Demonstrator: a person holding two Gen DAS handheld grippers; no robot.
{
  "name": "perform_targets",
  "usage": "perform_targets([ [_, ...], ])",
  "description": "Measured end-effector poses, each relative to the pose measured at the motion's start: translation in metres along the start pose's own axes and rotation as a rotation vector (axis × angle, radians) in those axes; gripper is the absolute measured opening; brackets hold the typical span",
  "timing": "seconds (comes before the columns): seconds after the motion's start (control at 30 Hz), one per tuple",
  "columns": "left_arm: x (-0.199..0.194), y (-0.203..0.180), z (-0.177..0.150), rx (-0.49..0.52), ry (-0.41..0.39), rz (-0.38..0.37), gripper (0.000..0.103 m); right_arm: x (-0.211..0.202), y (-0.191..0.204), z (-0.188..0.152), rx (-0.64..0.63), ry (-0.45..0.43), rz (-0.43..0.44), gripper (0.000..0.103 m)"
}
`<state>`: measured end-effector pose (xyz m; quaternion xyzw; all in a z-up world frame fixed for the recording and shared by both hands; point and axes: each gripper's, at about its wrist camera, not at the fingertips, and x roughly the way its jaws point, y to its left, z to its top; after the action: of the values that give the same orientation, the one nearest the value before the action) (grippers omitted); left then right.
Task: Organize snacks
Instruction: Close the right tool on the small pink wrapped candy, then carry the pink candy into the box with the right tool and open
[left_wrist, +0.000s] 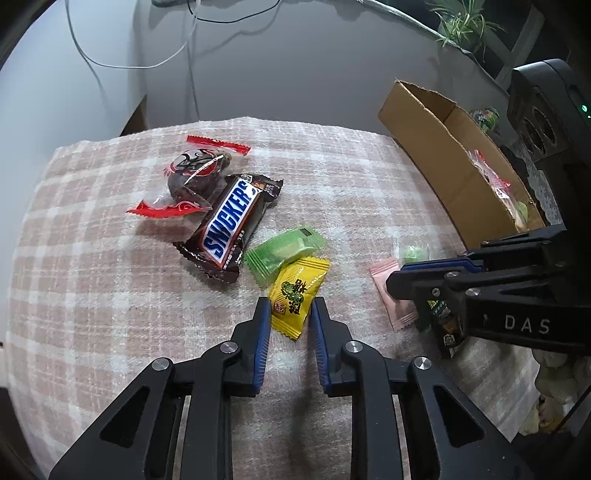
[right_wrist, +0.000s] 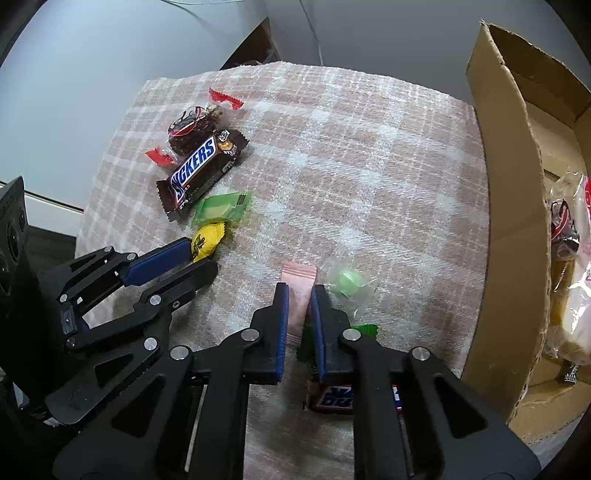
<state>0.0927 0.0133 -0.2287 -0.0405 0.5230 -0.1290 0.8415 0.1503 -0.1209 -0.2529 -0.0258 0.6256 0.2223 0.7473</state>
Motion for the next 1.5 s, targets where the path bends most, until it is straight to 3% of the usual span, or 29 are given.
perform_targets([
  [0.47, -0.016, 0.009, -0.014, -0.042, -0.014, -0.010, 0.020, -0.004, -0.004, -0.003, -0.003, 0.003, 0.043, 0.007],
  [0.63, -0.016, 0.011, -0.015, -0.053, -0.020, -0.011, 0.020, 0.001, 0.007, -0.003, -0.030, 0.019, 0.049, 0.027],
  [0.77, -0.019, 0.011, -0.016, -0.056, -0.023, -0.012, 0.020, 0.004, 0.023, -0.006, -0.132, 0.018, -0.027, 0.028],
  [0.87, -0.019, 0.012, -0.016, -0.054, -0.025, -0.010, 0.020, 0.006, 0.033, -0.009, -0.213, 0.016, -0.115, 0.015],
  [0.97, -0.021, 0.011, -0.015, -0.058, -0.030, -0.008, 0.020, 0.005, 0.032, -0.008, -0.206, 0.016, -0.125, 0.006],
  [1.5, -0.058, -0.003, -0.003, -0.054, -0.098, -0.061, 0.020, -0.066, -0.002, -0.022, -0.058, -0.110, 0.020, 0.006],
])
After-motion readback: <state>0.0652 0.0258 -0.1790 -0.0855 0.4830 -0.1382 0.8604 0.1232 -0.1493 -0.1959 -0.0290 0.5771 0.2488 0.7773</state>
